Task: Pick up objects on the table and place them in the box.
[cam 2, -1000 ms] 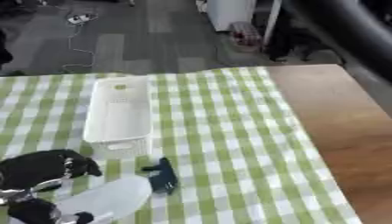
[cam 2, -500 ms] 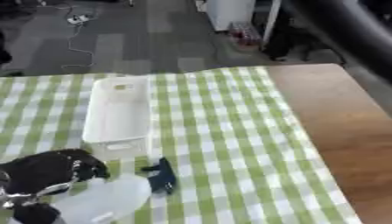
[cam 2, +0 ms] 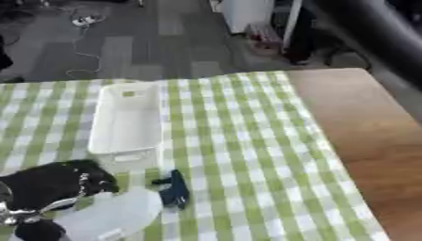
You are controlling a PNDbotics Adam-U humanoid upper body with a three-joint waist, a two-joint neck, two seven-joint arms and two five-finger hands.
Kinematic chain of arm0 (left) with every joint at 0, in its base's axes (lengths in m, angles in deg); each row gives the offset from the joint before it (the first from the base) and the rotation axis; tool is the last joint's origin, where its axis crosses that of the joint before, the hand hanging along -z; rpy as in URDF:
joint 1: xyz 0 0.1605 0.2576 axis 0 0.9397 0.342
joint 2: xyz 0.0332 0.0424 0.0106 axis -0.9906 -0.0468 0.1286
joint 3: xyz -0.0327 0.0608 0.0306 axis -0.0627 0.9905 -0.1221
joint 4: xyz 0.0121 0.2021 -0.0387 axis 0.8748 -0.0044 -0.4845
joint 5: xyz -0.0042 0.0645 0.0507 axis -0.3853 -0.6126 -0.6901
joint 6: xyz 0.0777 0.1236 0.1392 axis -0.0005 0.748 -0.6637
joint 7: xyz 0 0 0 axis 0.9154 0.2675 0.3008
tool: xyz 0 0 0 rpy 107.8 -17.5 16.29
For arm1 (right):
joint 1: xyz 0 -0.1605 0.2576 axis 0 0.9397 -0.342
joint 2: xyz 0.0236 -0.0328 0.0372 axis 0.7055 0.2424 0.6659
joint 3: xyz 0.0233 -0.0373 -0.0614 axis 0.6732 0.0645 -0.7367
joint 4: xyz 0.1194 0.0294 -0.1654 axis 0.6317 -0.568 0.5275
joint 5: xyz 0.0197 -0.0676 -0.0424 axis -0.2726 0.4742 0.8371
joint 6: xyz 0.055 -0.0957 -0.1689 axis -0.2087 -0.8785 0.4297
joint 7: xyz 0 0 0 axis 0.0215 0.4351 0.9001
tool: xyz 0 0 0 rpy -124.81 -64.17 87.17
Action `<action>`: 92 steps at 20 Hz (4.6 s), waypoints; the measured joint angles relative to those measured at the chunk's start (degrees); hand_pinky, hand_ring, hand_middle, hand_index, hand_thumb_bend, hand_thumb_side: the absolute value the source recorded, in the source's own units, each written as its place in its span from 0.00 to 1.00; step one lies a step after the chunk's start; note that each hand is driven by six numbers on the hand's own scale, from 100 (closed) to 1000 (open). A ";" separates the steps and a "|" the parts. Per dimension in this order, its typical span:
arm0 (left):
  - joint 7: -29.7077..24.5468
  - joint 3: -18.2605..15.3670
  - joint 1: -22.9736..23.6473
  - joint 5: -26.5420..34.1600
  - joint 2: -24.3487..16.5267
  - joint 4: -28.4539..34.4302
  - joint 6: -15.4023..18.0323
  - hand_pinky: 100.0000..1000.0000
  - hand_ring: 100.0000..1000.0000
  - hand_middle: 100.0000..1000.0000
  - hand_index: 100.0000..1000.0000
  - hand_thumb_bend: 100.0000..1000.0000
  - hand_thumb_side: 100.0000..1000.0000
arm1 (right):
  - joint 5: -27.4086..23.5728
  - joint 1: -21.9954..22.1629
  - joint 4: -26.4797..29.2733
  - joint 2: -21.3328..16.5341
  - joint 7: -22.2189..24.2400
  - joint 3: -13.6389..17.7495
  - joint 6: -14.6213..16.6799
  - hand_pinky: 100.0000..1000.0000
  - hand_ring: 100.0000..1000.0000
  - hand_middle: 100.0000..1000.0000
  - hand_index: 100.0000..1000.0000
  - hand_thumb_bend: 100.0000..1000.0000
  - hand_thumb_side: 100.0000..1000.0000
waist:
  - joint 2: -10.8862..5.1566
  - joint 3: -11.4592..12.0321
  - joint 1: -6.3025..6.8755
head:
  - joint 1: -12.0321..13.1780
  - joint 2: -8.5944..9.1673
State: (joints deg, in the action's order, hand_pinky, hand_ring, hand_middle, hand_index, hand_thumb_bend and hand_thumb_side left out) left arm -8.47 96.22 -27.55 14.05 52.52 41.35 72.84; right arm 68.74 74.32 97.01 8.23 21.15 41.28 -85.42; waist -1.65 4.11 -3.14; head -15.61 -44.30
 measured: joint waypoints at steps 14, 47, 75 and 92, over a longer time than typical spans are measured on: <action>-0.23 0.07 -1.77 -6.06 -2.00 -0.95 -0.23 0.87 0.86 0.79 0.89 0.43 1.00 | 0.00 -0.04 -0.21 -0.02 0.17 -0.03 0.27 0.57 0.57 0.49 0.61 0.00 0.94 | 0.14 -0.29 0.14 | -0.95 0.00; 1.50 3.15 -3.59 -12.30 0.34 -5.98 1.50 0.90 0.88 0.79 0.90 0.40 1.00 | -0.13 -1.44 -0.73 -2.08 0.87 -1.56 1.90 0.56 0.56 0.49 0.61 0.00 0.93 | 0.76 -2.65 0.50 | -1.94 0.00; 4.88 3.07 -3.63 -20.02 2.53 -10.77 4.89 0.00 0.00 0.11 0.38 0.00 0.64 | -0.89 -1.96 -1.38 -3.02 1.10 -2.29 2.98 0.56 0.56 0.49 0.61 0.00 0.94 | 0.97 -3.26 0.83 | -1.01 0.00; 1.67 -3.51 -0.49 4.66 -6.84 11.66 1.67 0.00 0.00 0.02 0.32 0.00 0.59 | -0.89 -1.61 -1.39 -2.42 0.83 -1.64 2.40 0.57 0.56 0.49 0.61 0.00 0.93 | 0.64 -1.50 0.40 | -1.10 0.00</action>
State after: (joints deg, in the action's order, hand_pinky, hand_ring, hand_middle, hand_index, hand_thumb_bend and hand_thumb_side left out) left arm -6.81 92.71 -28.03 18.70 45.68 53.01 74.52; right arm 67.85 72.71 95.62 5.81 21.98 39.65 -83.02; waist -1.01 2.61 -2.74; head -16.71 -44.31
